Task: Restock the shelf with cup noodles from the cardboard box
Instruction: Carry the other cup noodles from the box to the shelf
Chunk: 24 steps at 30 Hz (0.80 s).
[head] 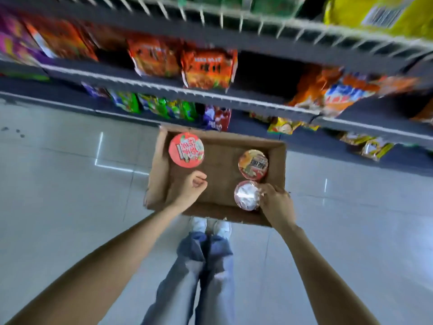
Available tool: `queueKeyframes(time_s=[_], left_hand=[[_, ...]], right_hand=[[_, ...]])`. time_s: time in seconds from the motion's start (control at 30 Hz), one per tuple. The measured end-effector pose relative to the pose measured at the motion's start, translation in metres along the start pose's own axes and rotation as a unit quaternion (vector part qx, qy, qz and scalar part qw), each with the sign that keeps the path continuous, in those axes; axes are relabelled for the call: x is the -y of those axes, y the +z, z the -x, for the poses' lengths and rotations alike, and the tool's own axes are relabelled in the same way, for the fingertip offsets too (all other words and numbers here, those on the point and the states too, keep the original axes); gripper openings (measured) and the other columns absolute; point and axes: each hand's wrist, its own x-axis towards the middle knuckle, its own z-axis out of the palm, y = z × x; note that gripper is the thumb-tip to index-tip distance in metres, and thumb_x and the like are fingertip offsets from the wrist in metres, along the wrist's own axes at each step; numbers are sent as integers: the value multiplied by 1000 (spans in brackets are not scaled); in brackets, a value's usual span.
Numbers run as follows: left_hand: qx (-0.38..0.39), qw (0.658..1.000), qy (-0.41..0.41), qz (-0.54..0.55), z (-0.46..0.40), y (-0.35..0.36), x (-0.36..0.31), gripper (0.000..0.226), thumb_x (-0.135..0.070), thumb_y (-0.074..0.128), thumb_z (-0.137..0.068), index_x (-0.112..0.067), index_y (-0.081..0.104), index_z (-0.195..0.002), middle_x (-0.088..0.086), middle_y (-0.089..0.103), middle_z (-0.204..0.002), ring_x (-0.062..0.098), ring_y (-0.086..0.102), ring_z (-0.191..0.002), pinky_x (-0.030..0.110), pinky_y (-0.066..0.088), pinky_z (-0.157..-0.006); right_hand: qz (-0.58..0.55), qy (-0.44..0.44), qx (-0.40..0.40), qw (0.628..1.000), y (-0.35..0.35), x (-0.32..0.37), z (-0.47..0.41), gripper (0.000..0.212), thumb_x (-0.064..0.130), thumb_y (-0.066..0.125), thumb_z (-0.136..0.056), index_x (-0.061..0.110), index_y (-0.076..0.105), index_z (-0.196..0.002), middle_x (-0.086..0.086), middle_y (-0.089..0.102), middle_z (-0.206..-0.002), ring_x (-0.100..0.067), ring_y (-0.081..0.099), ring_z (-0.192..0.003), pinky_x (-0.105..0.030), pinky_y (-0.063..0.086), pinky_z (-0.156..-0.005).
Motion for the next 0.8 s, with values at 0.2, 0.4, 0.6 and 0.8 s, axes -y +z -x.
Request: queueKeyframes(time_s=[0.2,0.4,0.6,0.8], left_hand=[[49,994,-16,-101,-109,124,80,17,-35,65,-83,-27,60,-97,-12,65,-85,16,64,-90,34,50,-85],[55,972,-16,-230,-184,218,144,41,-39,58,-88,-22,53,-125,-1,65,-116,21,61,-105,32,48,-83],[81,953,-9,-291,-234,274,184,52,-46,46,-94,-17,42,-138,11,48,-138,31,48,-122,36,44,-87],[155,954,17,-256,-268,319,195,53,-39,53,-90,-16,38,-136,11,46,-134,32,47,-120,38,42,-94]], right_hand=[[99,-28,68,992,116,-64,-77,40,10,54,-86,10,57,-126,-12,54,-130,-32,46,-115,-37,36,-97],[149,-47,91,984,198,-112,-168,58,10,56,-88,11,35,-142,-13,29,-149,-32,32,-134,-42,37,-104],[261,-120,65,956,239,-147,-249,55,18,52,-94,10,30,-144,-22,21,-152,-40,24,-137,-46,25,-110],[316,-111,134,933,245,-149,-290,101,40,69,-83,24,-3,-152,-30,6,-153,-48,14,-140,-52,15,-115]])
